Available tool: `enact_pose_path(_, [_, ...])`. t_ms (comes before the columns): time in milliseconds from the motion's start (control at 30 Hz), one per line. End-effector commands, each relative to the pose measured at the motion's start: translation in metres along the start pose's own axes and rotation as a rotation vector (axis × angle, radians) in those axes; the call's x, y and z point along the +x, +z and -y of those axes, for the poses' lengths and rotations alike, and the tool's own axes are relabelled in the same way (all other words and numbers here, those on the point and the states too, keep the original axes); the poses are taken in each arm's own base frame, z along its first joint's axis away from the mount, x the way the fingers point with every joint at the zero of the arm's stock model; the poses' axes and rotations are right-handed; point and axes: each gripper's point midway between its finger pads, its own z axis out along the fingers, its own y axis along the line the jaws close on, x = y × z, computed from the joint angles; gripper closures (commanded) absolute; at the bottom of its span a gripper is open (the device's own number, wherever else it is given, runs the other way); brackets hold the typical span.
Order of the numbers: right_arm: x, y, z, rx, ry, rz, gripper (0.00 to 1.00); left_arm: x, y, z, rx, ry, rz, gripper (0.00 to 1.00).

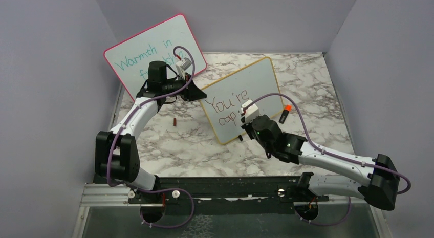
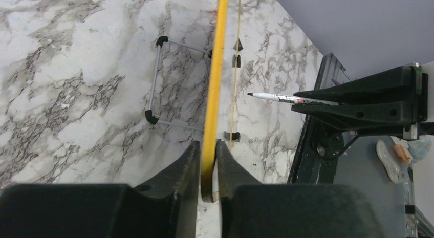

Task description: Write a sentence on the whiteboard

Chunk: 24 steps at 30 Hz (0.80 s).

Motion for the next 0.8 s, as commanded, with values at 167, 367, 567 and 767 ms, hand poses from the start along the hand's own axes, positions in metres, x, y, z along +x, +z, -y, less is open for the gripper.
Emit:
enact_pose_path(167, [-0.009, -0.008, 0.015, 0.052, 0.025, 0.044, 0.99, -0.018, -0.011, -0.009, -0.152, -0.014, 0.121, 0.61])
enact_pose_path(367, [-0.011, -0.012, 0.018, 0.057, 0.03, 0.052, 0.99, -0.033, -0.027, -0.016, -0.289, -0.025, 0.223, 0.3])
enact_pose_path(567, [-0.009, -0.011, 0.017, 0.058, 0.032, 0.055, 0.99, -0.03, -0.04, -0.007, -0.316, -0.098, 0.368, 0.01])
enact_pose_path(767, [-0.011, -0.008, 0.015, 0.05, 0.03, 0.065, 0.99, -0.004, -0.042, 0.005, -0.278, -0.15, 0.403, 0.04])
